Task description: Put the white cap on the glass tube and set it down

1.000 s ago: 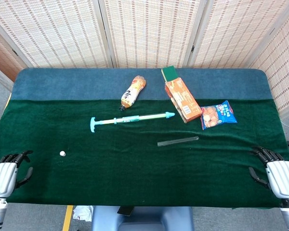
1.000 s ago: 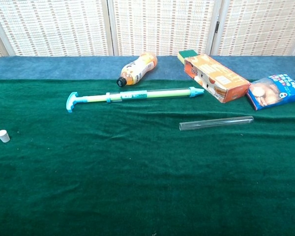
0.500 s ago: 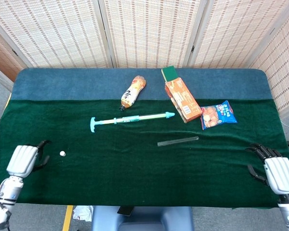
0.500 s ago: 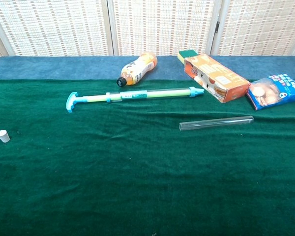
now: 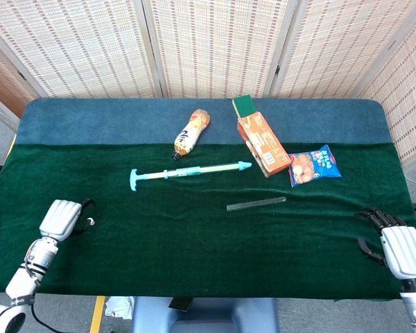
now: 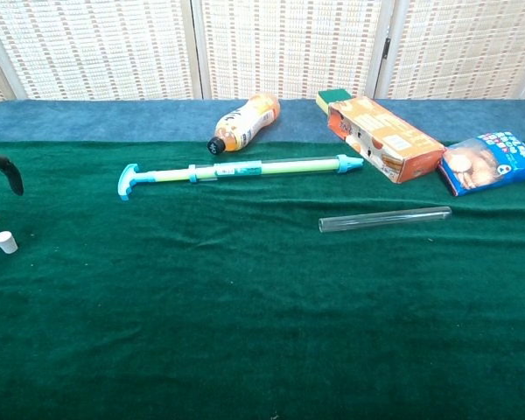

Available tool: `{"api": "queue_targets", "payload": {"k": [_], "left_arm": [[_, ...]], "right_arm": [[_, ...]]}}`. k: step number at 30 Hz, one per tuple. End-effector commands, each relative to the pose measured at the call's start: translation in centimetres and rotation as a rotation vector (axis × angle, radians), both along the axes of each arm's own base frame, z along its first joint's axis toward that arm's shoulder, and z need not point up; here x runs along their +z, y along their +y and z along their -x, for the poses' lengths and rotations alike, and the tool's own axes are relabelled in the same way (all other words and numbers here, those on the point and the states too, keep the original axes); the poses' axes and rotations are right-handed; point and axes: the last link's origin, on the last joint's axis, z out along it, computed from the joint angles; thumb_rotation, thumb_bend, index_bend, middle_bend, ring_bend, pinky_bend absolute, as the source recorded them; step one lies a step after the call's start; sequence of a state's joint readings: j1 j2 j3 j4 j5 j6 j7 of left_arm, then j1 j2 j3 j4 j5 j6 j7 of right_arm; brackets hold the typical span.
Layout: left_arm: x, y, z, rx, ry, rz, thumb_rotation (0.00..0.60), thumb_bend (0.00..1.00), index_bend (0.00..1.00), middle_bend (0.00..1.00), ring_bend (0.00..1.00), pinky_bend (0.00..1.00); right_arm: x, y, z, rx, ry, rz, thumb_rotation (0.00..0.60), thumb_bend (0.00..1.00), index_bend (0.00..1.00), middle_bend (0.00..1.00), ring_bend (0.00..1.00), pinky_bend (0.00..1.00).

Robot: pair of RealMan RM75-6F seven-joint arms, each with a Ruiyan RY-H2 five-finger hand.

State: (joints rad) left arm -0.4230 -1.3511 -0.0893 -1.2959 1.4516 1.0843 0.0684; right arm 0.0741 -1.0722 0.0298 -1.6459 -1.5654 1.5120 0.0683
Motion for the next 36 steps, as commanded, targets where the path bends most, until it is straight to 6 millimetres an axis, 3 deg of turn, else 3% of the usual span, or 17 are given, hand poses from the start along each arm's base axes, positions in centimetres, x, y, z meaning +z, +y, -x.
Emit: {"api": "queue_targets", "payload": {"k": [1,14,36], "left_arm": [[-0.3,-0.3,0.3,0.016,0.008,0.014,0.6,0.42,0.4,0.98,0.88,0.83],[-1.6,-0.3,1.8,0.08,0.016,0.022,0.6,0.38,0.4,0.98,0.88,0.83],[-2.5,0.1,2.1,0.081,0.033,0.021,0.6,0.39,0.46,0.98,0.88,0.83]], "right_arm": [[0.0,0.0,0.0,-0.002,0.0,-0.002,0.6,0.44,0.31,0.3,0.35,0.36],[0.0,-0.1,0.0,-0.005,-0.004,0.0,0.6,0.44,0.31,0.3,0.35,0.36],[-0.2,-0.4,0.4,-0.022,-0.007,-0.006,0.6,0.44,0.31,0.3,0.35,0.36]]}}
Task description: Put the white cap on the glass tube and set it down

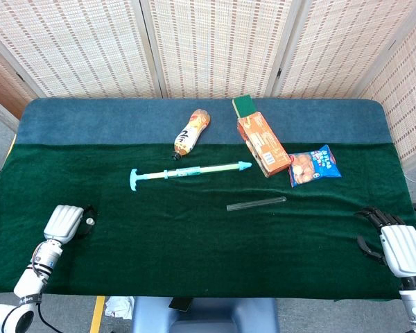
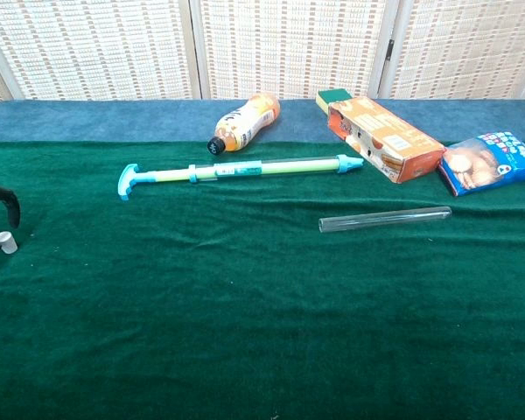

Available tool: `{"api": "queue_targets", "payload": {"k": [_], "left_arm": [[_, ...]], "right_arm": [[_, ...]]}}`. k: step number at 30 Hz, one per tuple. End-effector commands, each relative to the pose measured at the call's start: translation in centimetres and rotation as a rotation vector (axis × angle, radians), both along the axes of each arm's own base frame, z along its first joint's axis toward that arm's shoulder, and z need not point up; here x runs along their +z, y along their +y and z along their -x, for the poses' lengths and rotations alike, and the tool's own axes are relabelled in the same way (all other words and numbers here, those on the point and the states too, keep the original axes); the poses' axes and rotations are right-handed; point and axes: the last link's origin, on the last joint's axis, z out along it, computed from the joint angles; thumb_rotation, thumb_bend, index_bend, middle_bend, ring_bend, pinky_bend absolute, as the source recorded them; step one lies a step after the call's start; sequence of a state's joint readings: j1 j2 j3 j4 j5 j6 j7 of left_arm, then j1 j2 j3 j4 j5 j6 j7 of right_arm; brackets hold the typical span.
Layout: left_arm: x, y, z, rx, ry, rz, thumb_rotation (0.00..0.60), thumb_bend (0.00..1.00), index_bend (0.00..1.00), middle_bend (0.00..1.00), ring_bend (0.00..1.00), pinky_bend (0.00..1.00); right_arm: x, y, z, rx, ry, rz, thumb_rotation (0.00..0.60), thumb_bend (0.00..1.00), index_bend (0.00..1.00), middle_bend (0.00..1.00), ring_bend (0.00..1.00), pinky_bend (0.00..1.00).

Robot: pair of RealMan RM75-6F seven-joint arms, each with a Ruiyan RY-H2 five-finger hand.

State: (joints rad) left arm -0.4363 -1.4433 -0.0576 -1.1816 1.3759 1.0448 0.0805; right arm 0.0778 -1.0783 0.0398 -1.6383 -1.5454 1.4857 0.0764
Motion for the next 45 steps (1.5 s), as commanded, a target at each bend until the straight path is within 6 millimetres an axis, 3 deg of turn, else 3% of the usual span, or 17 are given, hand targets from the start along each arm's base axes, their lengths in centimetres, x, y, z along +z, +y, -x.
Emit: {"api": "queue_targets", "payload": {"k": [1,33,45], "left_arm": [[-0.1,0.0,0.0,-0.002,0.003,0.001,0.6,0.4,0.46,0.98,0.88,0.83],[-0.6,0.3,0.5,0.024,-0.017,0.016,0.6,0.43,0.52,0.98,0.89,0.83],[1.4,0.3,-0.9,0.021,-0.159,-0.02,0.6,0.46,0.56,0.99,0.89,0.83]], "right_arm": [[0.0,0.0,0.0,-0.002,0.0,0.001,0.6,0.44,0.31,0.3,0.35,0.36],[-0.2,0.1,0.0,-0.014,-0.001,-0.003,0.6,0.44,0.31,0.31,0.35,0.37],[-0.4,-0.7,-0.8,0.008,0.018,-0.02,0.6,0.44,0.31,0.34,0.38,0.37]]}}
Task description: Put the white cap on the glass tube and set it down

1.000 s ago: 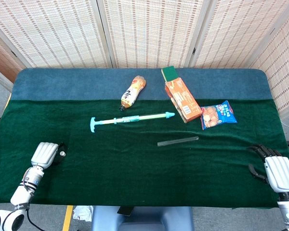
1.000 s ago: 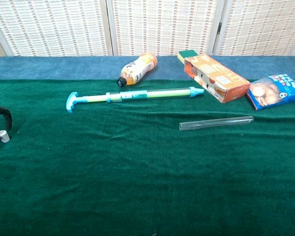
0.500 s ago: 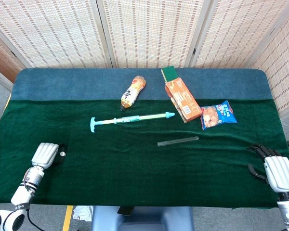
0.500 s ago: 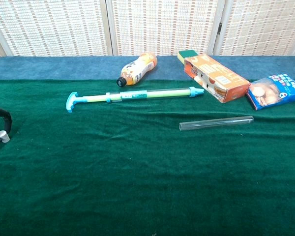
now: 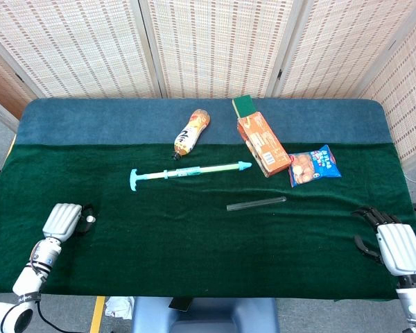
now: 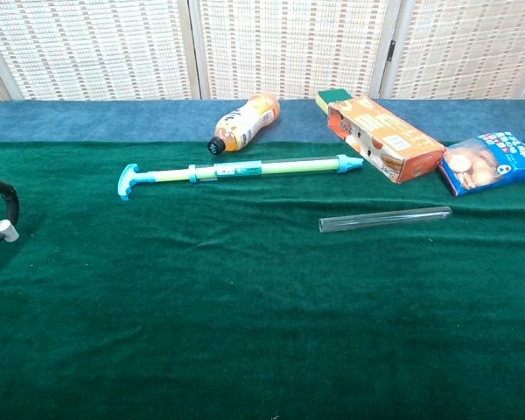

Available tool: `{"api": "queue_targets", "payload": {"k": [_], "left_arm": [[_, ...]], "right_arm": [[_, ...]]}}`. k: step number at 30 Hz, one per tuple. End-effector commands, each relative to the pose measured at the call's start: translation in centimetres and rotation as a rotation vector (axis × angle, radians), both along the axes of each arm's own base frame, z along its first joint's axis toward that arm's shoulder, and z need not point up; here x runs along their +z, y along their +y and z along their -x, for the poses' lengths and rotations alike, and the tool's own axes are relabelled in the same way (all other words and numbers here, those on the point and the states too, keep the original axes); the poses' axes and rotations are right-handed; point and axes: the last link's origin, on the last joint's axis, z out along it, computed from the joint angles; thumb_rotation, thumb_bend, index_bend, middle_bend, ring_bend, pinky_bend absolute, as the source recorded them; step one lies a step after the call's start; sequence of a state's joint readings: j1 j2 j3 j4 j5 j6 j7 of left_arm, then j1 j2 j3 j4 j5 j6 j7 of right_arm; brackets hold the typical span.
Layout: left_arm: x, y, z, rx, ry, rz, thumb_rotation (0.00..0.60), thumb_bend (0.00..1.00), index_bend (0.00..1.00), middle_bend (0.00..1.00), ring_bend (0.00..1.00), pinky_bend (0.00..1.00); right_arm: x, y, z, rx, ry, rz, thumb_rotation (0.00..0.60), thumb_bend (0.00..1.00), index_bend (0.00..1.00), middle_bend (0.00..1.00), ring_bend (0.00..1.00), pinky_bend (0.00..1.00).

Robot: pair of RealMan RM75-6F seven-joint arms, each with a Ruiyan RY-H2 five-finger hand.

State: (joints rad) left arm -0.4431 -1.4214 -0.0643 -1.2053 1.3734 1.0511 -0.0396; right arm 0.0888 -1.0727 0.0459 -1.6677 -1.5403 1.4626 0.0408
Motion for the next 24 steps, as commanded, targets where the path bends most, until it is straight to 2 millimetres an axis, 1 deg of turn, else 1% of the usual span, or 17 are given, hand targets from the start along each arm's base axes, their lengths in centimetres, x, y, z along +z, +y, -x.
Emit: {"api": "queue_targets", "payload": {"k": [1,2,4,7,8,9,11,12,15,16,19,24], "left_arm": [[0.9,-0.1,-0.7,-0.011,-0.053,-0.016,0.6,0.46,0.56,0.99,0.89,0.83],[1.1,-0.2,-1.0,-0.016,-0.063,-0.019,0.6,0.46,0.56,0.99,0.89,0.83],[1.4,-0.4,-1.5,-0.028,-0.087,-0.022,0.6,0.46,0.56,0.99,0.89,0.83],[1.8,-0.9,-2.3,-0.048,-0.116,-0.022,0.6,0.46,0.56,0.99,0.89,0.83],[1.9,-1.0,-2.5,-0.055,-0.119,-0.021,0.6,0.46,0.56,0.99,0.89,0.83],[1.9,-1.2,-2.7,-0.062,-0.12,-0.02,0.6,0.46,0.56,0.99,0.89,0.83],[2.1,-1.6,-3.0,-0.077,-0.119,-0.017,0.6,0.46,0.56,0.99,0.89,0.83],[2.1,-1.8,-3.1,-0.082,-0.12,-0.016,0.6,0.46,0.56,0.99,0.89,0.83],[2.2,-2.4,-3.4,-0.094,-0.123,-0.012,0.6,0.46,0.56,0.99,0.89,0.83],[2.3,-2.5,-3.5,-0.096,-0.123,-0.012,0.6,0.46,0.56,0.99,0.89,0.83],[2.5,-3.0,-3.5,-0.098,-0.122,-0.011,0.6,0.46,0.56,0.99,0.89,0.83],[2.7,-3.3,-3.0,-0.078,-0.12,-0.012,0.6,0.46,0.56,0.99,0.89,0.83]], "right_arm": [[-0.2,-0.6,-0.4,0.013,0.013,-0.011,0.6,0.44,0.31,0.35,0.39,0.37],[-0.3,-0.9,-0.7,0.02,0.019,-0.016,0.6,0.44,0.31,0.36,0.4,0.38],[-0.6,-1.7,-1.5,0.045,0.039,-0.027,0.6,0.44,0.31,0.39,0.46,0.44],[-1.3,-3.3,-3.0,0.086,0.104,-0.038,0.6,0.44,0.31,0.49,0.59,0.54],[-1.7,-3.9,-3.4,0.099,0.133,-0.039,0.6,0.44,0.31,0.51,0.62,0.57],[-2.1,-4.5,-3.9,0.109,0.156,-0.045,0.6,0.44,0.31,0.54,0.67,0.62],[-3.6,-5.8,-5.0,0.124,0.176,-0.089,0.6,0.44,0.31,0.6,0.76,0.73],[-4.3,-6.4,-5.4,0.129,0.178,-0.112,0.6,0.44,0.31,0.66,0.82,0.82],[-6.5,-8.2,-6.4,0.138,0.211,-0.186,0.6,0.44,0.31,0.77,0.9,0.95],[-7.2,-8.7,-6.7,0.14,0.224,-0.202,0.6,0.44,0.31,0.8,0.93,0.98],[-9.4,-10.6,-7.5,0.155,0.269,-0.228,0.6,0.42,0.31,0.85,0.99,1.0],[-12.2,-12.8,-8.6,0.172,0.319,-0.256,0.6,0.41,0.32,0.88,1.0,1.0]]}}
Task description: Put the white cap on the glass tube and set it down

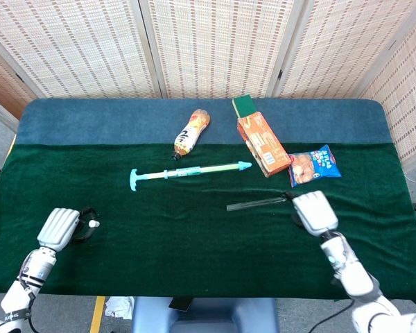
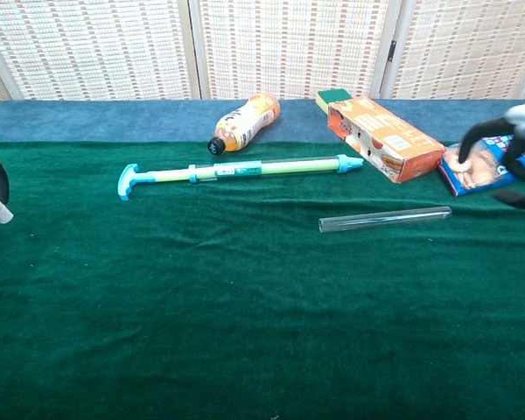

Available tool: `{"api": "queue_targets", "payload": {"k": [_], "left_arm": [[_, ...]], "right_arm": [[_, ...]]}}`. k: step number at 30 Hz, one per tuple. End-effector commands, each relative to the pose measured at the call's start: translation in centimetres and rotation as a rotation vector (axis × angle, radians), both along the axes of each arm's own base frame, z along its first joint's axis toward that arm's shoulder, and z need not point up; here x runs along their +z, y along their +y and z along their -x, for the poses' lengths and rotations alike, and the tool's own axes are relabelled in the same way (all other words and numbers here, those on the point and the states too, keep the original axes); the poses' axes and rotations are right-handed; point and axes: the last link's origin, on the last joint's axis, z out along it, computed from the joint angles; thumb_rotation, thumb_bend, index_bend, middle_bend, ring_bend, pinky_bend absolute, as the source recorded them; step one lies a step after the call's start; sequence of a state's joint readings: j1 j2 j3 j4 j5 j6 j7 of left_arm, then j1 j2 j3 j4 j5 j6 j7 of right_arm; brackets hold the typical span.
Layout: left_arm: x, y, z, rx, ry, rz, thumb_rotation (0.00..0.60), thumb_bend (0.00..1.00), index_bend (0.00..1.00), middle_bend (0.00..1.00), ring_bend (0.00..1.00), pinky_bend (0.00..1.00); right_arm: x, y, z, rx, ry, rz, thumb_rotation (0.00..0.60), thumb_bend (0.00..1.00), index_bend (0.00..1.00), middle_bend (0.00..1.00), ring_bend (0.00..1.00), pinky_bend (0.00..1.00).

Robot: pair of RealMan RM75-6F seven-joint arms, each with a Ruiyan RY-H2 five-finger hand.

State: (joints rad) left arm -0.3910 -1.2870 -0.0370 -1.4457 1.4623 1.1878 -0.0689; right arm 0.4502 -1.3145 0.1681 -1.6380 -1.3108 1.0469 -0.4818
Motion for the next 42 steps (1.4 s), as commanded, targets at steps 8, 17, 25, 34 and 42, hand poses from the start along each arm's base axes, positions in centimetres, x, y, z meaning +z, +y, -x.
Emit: {"api": "queue_targets", "payload": {"k": [8,17,25,34,42], "left_arm": [[-0.1,-0.3,0.6,0.026,0.006,0.011,0.6,0.46,0.56,0.99,0.89,0.83],[-0.3,-0.4,1.0,0.045,0.012,0.019,0.6,0.46,0.56,0.99,0.89,0.83],[-0.5,-0.3,1.3,0.055,0.013,0.023,0.6,0.46,0.56,0.99,0.89,0.83],[-0.5,-0.3,1.7,0.062,0.01,0.022,0.6,0.46,0.56,0.99,0.89,0.83],[0.2,0.1,1.4,0.051,-0.031,-0.014,0.6,0.46,0.57,0.99,0.89,0.83]], "right_arm": [[-5.6,-4.1,-2.0,0.038,0.111,-0.078,0.6,0.41,0.34,0.9,1.0,1.0],[-8.3,-5.5,-2.0,0.023,0.128,-0.097,0.6,0.41,0.39,0.91,1.0,1.0],[-9.7,-6.1,-2.2,0.022,0.143,-0.103,0.6,0.41,0.42,0.91,1.0,1.0],[-10.2,-6.4,-2.3,0.02,0.157,-0.103,0.6,0.41,0.49,0.91,1.0,1.0],[-10.5,-6.5,-2.6,0.015,0.142,-0.094,0.6,0.41,0.62,0.92,1.0,1.0]]}}
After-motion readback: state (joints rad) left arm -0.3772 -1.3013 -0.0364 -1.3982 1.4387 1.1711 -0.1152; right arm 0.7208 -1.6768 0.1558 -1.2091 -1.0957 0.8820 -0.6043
